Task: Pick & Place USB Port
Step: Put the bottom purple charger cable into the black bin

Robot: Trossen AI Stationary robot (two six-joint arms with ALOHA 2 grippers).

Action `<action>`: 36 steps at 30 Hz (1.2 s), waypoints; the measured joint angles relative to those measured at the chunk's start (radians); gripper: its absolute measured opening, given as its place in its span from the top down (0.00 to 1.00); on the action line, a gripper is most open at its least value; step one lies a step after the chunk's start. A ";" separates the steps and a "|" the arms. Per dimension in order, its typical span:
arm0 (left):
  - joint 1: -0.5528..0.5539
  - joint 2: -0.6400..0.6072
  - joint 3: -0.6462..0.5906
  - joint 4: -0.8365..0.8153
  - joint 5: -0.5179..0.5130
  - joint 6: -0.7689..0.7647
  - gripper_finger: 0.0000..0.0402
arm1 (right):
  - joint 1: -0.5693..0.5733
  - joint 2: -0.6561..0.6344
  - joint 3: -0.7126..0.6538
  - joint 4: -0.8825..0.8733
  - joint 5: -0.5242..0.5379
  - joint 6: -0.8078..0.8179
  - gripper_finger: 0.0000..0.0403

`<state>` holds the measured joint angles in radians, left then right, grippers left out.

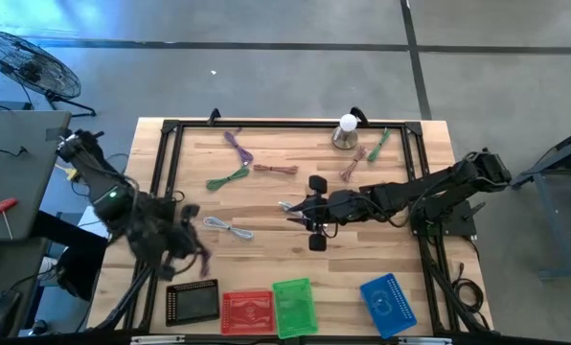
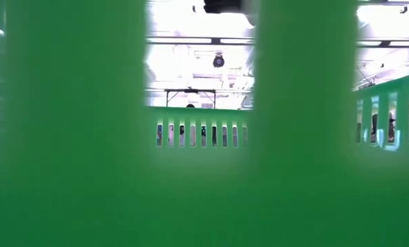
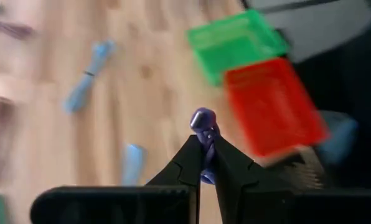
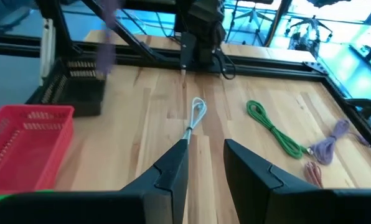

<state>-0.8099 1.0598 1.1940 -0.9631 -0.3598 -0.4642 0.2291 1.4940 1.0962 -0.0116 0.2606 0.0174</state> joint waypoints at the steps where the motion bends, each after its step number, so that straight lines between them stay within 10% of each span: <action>1: -0.027 0.022 0.033 -0.028 0.016 -0.049 0.96 | 0.000 0.000 0.000 -0.005 0.012 0.000 0.77; 13: -0.188 0.295 0.143 -0.225 0.187 -0.512 0.96 | -0.010 0.000 0.000 -0.007 0.058 -0.026 0.77; 36: -0.184 0.478 0.134 -0.078 0.210 -0.378 0.95 | -0.010 0.000 0.000 -0.007 -0.044 0.064 0.77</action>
<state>-0.9943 1.5379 1.3277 -1.0411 -0.1497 -0.8417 0.2188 1.4940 1.0958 -0.0181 0.2161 0.0812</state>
